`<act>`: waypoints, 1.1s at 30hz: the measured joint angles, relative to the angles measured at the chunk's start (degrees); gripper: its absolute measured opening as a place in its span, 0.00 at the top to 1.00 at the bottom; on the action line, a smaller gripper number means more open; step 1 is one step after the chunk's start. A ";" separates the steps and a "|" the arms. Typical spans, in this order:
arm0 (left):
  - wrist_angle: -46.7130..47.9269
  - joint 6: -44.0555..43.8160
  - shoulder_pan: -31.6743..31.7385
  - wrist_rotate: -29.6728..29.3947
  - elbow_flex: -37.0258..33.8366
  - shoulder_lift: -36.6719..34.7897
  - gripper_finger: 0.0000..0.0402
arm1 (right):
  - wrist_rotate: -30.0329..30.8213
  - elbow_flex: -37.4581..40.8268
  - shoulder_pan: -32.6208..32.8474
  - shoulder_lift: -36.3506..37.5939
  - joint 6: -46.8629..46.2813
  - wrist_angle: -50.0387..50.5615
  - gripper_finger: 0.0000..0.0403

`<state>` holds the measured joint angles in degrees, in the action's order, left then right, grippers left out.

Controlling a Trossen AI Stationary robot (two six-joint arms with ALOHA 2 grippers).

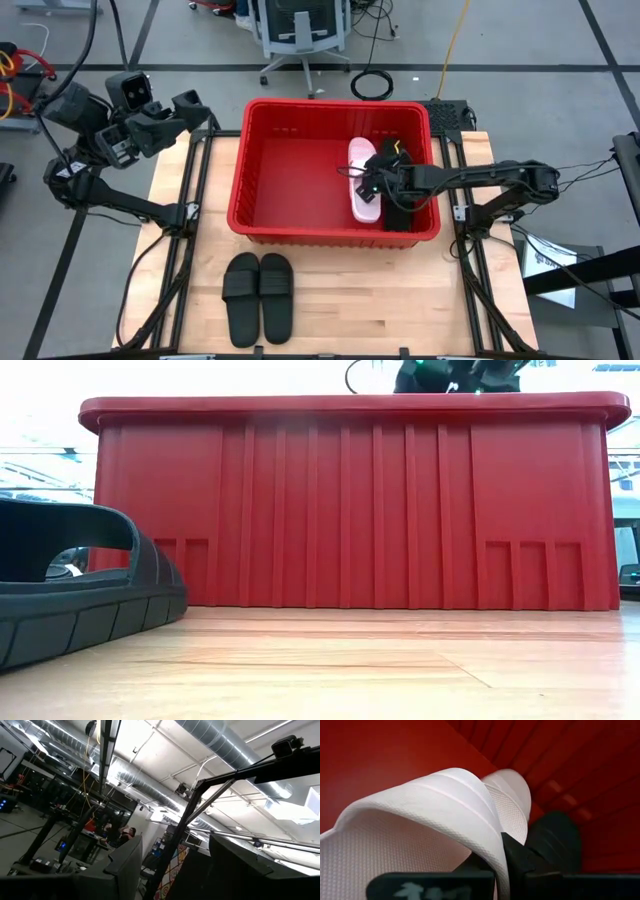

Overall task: Pick and place slides into bin
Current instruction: Put the pink slide into the red bin

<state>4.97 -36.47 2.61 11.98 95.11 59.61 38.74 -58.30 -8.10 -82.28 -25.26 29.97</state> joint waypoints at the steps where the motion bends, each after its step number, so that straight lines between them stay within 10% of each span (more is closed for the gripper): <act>1: 0.00 0.01 0.00 -0.01 0.00 0.00 0.43 | 0.06 0.36 -0.02 0.00 -0.01 0.08 1.00; 33: -0.11 -0.07 -0.01 0.03 0.00 1.07 0.43 | -2.88 4.20 -0.07 -5.09 5.09 -7.46 1.00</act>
<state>4.86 -36.53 2.61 12.01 95.11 60.69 35.86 -54.11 -8.16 -87.37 -20.17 22.51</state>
